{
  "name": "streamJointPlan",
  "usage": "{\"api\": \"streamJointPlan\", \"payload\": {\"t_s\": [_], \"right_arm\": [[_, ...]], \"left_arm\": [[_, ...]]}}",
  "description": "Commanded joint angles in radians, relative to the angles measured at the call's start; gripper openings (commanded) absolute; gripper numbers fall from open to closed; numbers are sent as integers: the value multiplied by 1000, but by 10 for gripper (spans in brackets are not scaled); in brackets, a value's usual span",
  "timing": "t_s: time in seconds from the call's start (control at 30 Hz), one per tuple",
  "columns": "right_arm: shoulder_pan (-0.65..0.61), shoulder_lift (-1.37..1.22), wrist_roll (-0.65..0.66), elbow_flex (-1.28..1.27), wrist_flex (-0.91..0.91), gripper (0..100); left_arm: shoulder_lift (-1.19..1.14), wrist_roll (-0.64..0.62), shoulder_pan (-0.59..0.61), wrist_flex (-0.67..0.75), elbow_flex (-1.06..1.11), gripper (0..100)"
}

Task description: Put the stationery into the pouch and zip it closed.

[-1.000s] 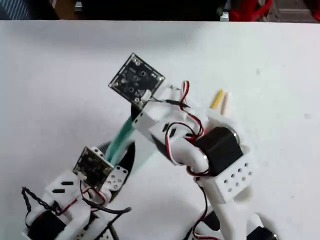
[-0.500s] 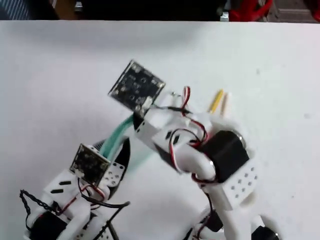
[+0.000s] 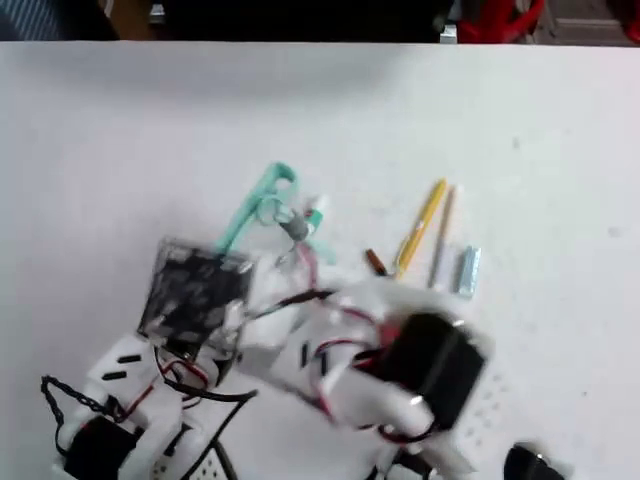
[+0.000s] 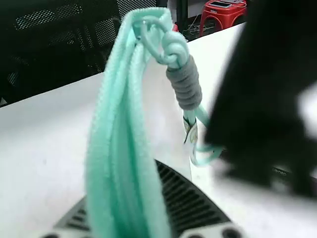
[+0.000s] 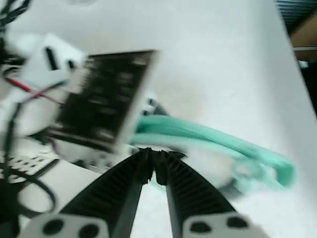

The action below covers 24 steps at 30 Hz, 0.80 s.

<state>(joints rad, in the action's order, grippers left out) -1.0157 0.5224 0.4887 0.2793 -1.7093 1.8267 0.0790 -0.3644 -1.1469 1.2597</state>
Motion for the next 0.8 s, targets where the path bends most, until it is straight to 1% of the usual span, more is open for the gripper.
{"api": "streamJointPlan", "payload": {"t_s": [0.0, 0.07, 0.13, 0.33, 0.43, 0.57, 0.67, 0.7, 0.77], "right_arm": [[197, 35, 20, 94, 8, 17], [314, 41, 12, 112, 71, 17], [380, 27, 12, 110, 119, 17], [386, -99, 15, 64, 220, 17], [386, -166, 15, 81, 234, 17], [390, -220, 15, 83, 209, 17], [377, -216, 12, 117, 134, 19], [357, -205, 12, 144, 108, 33], [323, -180, 12, 209, 56, 106]], "left_arm": [[-2, 2, 10, 0, 17, 22], [-2, 2, 10, 0, 17, 22], [-2, 2, 10, 0, 17, 22], [-2, 2, 10, 0, 17, 22], [-2, 3, 10, 0, 17, 22], [-2, 5, 10, 0, 17, 22], [-2, 5, 10, 0, 17, 22], [-2, 3, 10, 0, 17, 23], [-2, 6, 10, 0, 17, 23]]}}
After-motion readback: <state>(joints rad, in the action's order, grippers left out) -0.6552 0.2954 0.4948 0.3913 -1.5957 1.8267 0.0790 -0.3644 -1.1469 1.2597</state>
